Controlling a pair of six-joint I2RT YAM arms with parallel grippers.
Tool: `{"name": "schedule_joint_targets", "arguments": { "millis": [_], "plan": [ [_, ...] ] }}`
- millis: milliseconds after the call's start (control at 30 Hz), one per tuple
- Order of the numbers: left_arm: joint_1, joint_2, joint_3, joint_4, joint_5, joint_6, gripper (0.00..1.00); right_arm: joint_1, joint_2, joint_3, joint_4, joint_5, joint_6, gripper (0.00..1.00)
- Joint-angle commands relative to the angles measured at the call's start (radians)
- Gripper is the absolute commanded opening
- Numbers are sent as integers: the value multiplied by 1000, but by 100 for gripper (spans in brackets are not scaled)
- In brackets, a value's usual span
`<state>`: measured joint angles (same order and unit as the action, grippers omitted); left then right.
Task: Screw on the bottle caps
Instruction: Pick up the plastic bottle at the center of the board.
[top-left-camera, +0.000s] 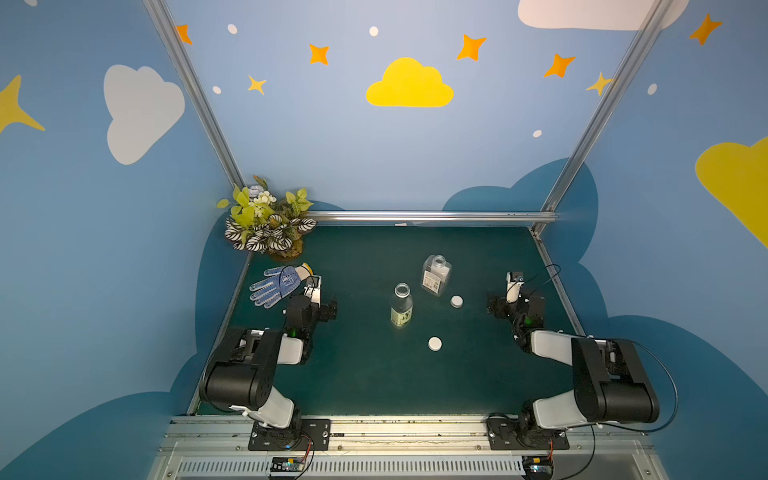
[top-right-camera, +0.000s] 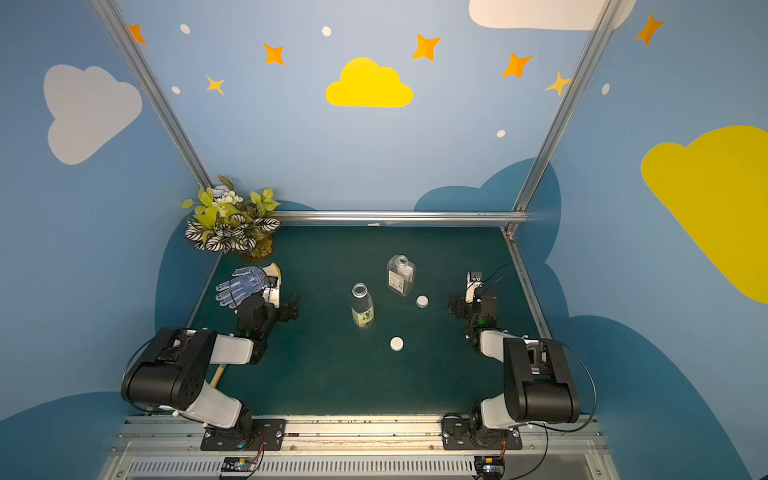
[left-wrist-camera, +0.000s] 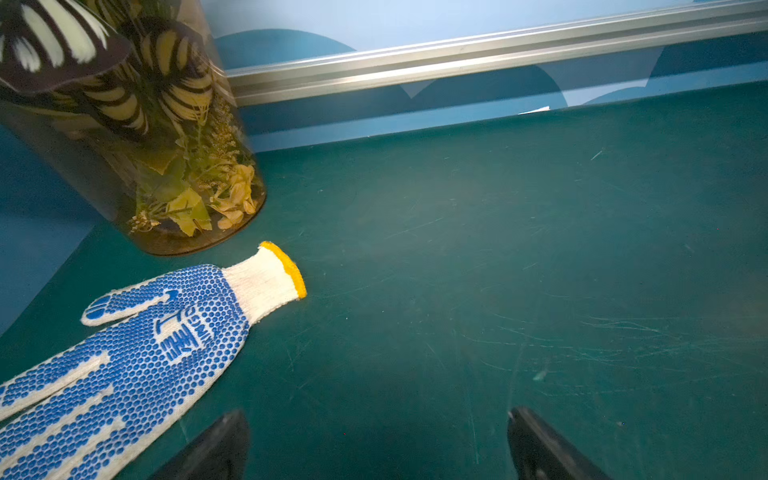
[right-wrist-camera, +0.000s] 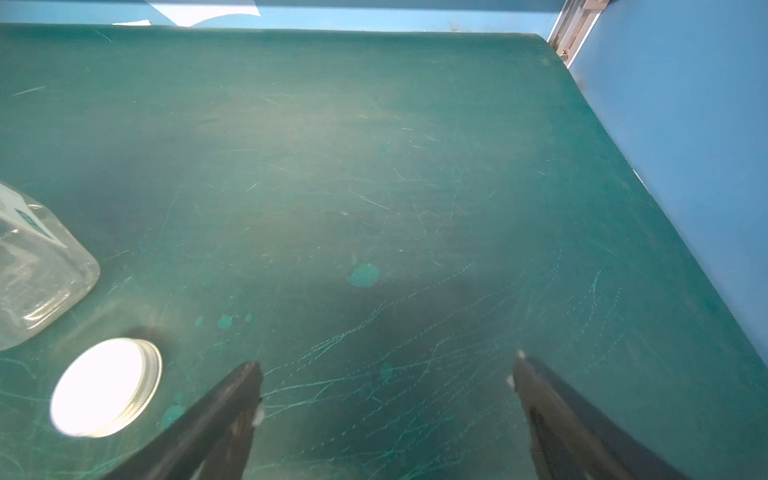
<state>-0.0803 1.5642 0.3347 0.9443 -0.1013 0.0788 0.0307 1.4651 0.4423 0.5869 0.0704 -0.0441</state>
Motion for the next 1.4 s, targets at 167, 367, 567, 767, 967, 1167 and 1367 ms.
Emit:
{"name": "schedule_joint_targets", "arguments": {
  "millis": [167,367,567,767,967,1167,1367],
  "plan": [
    [0,7,20,19,4,1,100,5,9,23,22,12,-2,98],
    [0,7,19,19,4,0,100,3,9,22,22,12,-2,98],
    [1,6,19,19,4,-3,100,0,9,22,22,1,1,98],
    [2,-63,-44,84,-23,-16,100,-6,6,21,21,-2,2,98],
    [-3,-344,-72,-86,36,-7,100,-16,-150,67,-168,47,59,98],
    [-38,-591,-45,-218,193,-176,100,-20,-405,199,-547,-28,193,98],
    [-184,-658,-57,-222,273,-244,100,-20,-562,284,-730,-156,411,98]
  ]
}}
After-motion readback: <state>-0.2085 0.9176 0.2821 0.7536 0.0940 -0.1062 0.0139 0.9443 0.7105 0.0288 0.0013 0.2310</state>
